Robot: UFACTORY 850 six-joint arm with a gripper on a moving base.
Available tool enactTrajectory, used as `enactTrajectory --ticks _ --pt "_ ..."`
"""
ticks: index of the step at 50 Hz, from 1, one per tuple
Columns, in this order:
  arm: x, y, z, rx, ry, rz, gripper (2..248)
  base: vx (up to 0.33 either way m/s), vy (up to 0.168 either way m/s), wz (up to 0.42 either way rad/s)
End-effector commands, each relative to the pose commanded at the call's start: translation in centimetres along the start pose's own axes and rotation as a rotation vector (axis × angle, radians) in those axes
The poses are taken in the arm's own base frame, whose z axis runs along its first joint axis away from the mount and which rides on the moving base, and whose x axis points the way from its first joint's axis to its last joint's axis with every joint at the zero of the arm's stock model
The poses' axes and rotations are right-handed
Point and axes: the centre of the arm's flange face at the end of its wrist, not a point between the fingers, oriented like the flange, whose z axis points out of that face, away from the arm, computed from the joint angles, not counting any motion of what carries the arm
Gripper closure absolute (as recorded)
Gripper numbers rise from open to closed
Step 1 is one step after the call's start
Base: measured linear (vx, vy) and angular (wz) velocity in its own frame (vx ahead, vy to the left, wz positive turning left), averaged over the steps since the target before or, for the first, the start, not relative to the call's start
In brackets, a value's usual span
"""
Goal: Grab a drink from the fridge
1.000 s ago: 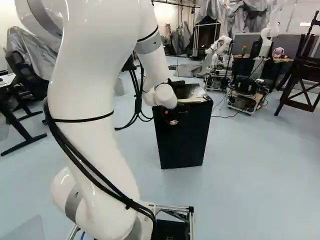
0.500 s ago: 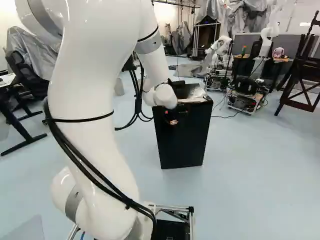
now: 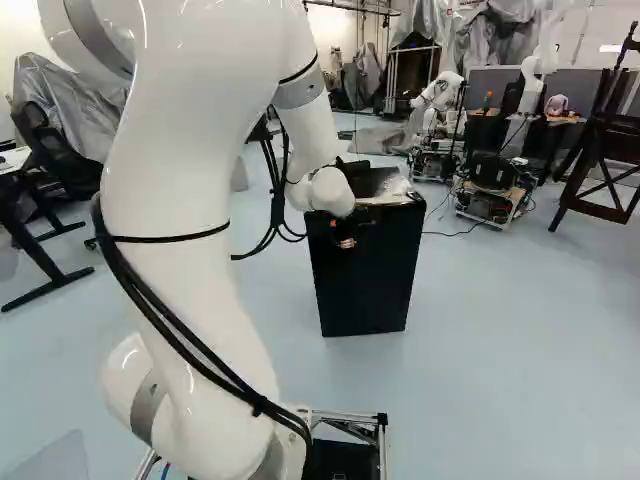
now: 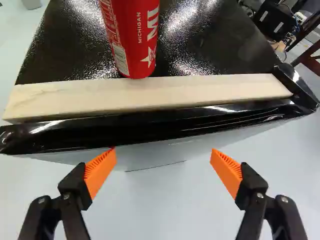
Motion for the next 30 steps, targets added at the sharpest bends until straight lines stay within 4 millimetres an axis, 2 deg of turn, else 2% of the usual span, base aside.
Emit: enactTrajectory --ticks 13,30 --pt "-0.2 0.0 -0.2 0.000 -0.002 0.001 3 0.000 0.000 0.000" --pt "-2.1 -0.5 -2.5 0.000 -0.016 0.006 3 0.000 0.000 0.000"
